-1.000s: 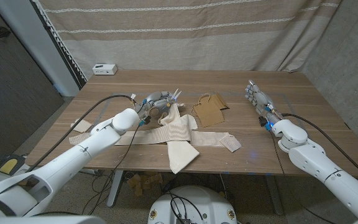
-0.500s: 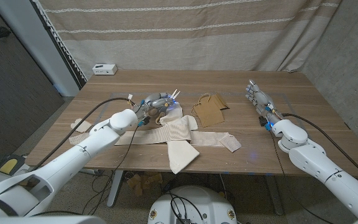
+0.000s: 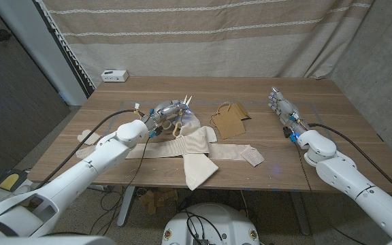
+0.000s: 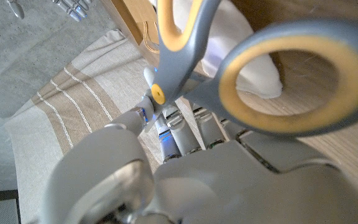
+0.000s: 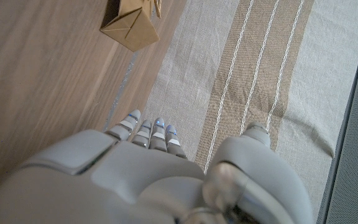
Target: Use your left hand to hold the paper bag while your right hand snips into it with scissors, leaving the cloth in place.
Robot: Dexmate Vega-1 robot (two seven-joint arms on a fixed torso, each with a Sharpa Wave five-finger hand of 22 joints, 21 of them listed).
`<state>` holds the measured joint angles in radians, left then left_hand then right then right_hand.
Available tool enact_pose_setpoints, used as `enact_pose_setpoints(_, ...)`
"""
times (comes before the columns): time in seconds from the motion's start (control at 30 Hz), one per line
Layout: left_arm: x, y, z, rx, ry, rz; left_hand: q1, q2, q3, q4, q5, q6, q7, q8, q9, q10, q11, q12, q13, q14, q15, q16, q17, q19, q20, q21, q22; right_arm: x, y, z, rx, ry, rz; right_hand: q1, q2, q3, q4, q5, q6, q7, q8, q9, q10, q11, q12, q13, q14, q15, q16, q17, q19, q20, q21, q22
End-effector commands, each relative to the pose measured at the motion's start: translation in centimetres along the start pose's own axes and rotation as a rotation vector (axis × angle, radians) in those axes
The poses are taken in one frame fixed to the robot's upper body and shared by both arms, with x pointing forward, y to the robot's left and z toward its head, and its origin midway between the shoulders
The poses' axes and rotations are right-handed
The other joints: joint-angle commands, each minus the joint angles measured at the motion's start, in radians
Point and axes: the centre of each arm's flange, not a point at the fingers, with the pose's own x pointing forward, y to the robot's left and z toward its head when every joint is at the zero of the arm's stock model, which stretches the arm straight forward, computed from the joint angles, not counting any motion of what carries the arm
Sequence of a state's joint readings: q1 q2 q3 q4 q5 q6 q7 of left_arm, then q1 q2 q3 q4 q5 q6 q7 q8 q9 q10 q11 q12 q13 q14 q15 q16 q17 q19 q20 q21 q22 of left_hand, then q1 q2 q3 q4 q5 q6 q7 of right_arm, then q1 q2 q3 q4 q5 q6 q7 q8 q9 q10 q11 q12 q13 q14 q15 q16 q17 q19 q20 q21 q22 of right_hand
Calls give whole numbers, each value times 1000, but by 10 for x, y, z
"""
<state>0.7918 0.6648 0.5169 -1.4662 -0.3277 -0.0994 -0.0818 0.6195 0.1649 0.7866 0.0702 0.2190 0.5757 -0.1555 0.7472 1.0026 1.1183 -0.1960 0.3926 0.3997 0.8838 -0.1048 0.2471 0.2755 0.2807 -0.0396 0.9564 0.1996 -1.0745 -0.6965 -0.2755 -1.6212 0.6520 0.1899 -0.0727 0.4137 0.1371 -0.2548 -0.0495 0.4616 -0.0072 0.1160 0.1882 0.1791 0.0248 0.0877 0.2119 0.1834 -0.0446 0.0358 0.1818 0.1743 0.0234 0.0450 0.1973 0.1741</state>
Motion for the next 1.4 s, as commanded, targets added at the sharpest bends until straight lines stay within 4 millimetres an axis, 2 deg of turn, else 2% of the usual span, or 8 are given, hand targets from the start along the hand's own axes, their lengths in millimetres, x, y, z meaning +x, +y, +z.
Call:
enact_pose_setpoints(0.03, -9, 12, 5, -168, -44, 65, -8, 21, 50, 29, -2, 0, -12, 2, -7, 67, -18, 52, 44, 78, -128, 14, -3, 12, -91, 16, 0, 1, 2, 3, 4, -2, 7, 4, 8, 4, -2, -4, -7, 1, 2, 5, -2, 6, -2, 2, 0, 1, 2, 3, -2, 10, 1, 3)
enact_pose_setpoints(0.27, -13, 15, 4, -273, -63, 87, -4, 16, 32, 4, -9, -23, -23, -9, -4, 51, -16, 149, 170, 119, -128, 15, 25, -3, -83, 37, 7, 1, 2, 2, 8, -1, 12, 5, 8, 5, -3, -5, -7, 1, 2, 4, -2, 5, -2, 2, 1, 1, 2, 3, -2, 10, 1, 3)
enact_pose_setpoints(0.3, -13, 15, 3, -303, -66, 85, -2, 19, 17, -6, -9, -24, -26, -12, 0, 18, -17, 225, 281, 140, -128, 19, 63, -9, -83, 53, 9, 1, 2, 1, 7, 0, 14, 5, 8, 5, -3, -5, -7, 1, 2, 4, -2, 5, -2, 2, 1, 1, 2, 3, -2, 10, 1, 3)
enact_pose_setpoints(0.5, -13, 8, -4, -483, -70, 83, 3, 21, 3, -10, -9, -35, -32, -23, -7, -15, -18, 308, 403, 245, -129, 78, 147, -8, -97, 69, 8, 2, 3, 0, 11, 0, 19, 5, 8, 5, -2, -5, -8, 1, 2, 4, -3, 3, -3, 2, 1, 1, 2, 3, -1, 11, 1, 3)
enact_pose_setpoints(0.67, -15, 3, -5, -579, -78, 96, 15, 18, -30, -33, -12, -37, -25, -26, -4, -10, -20, 336, 460, 310, -125, 207, 320, 11, -104, 97, 22, 2, 4, -1, 12, 0, 23, 6, 9, 6, -2, -6, -9, 0, 2, 5, -5, 1, -3, 2, 3, -1, 3, 3, 0, 11, 1, 4)
enact_pose_setpoints(0.8, -17, -1, -4, -638, -88, 114, 9, 16, -40, -24, -7, -35, -23, -32, -3, -14, -20, 329, 483, 331, -122, 348, 514, 34, -113, 112, 31, 2, 4, -2, 15, 3, 24, 6, 10, 7, -2, -6, -11, -1, 1, 5, -8, -1, -4, 3, 9, -1, 5, 3, 2, 13, 2, 4)
enact_pose_setpoints(0.87, -17, -3, -4, -651, -93, 117, 7, 14, -43, -23, -7, -44, -17, -32, 5, -12, -20, 331, 491, 347, -120, 377, 548, 35, -115, 113, 32, 3, 4, -3, 21, 3, 24, 7, 10, 8, -2, -6, -12, -1, 1, 5, -9, 0, -4, 3, 11, -1, 5, 3, 3, 13, 2, 4)
enact_pose_setpoints(1.4, -22, -12, 5, -822, -132, 137, 2, 18, -44, -12, -7, -37, -25, -38, -5, -15, -20, 333, 496, 365, -122, 328, 471, 45, -119, 121, 31, 4, 5, -7, 28, 1, 31, 8, 12, 11, -1, -8, -14, -4, 1, 5, -10, -3, -4, 3, 22, -4, 8, 3, 11, 14, 4, 4)
